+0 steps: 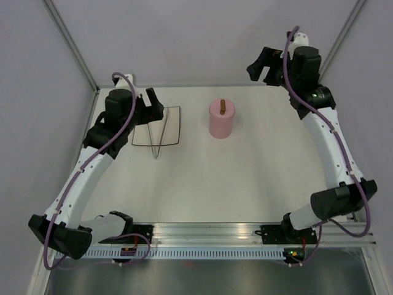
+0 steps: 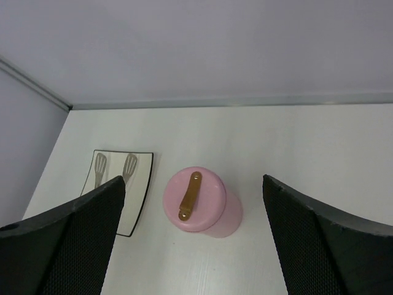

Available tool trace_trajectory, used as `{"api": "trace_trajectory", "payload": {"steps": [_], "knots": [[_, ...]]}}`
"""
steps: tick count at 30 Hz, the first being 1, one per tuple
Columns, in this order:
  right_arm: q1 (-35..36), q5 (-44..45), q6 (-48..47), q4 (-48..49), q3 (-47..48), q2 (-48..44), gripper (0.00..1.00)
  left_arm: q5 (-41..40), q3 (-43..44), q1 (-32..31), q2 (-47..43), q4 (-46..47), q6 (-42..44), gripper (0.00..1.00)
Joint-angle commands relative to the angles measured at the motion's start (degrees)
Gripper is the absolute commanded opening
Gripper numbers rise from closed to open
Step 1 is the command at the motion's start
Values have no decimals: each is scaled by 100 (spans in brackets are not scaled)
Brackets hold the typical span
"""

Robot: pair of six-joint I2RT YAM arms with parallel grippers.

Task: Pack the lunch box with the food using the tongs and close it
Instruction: Close the box lid on the packing box, then reset both arms

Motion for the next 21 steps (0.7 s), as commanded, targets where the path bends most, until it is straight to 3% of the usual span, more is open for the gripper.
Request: {"api": "trace_trajectory", "payload": {"steps": [1,5,8,11,13,16,21], "knots": [[-181,120,-711,4,-439,-954,98,104,241,279,-629,422,641,100],[-181,605,-1180,364,-1801,-1957,98,323,-75,411,-972,740,897,100],[-190,885,-1093,934,-3379,-2844,98,472,-671,455,-1525,1186,686,100],[-190,1428,-884,2021,-4750,-3732,98,219,-2144,499,-2403,1961,240,100],[-190,1940,-628,2402,-5326,-4269,98,-79,-2605,526,-2993,2094,-16,100],[-190,2591,-66,2894,-6423,-4770,98,-755,-3300,526,-3493,1884,-560,100],[-190,2322,505,3116,-7191,-5333,98,-240,-3959,534,-3873,1085,-817,100]]}}
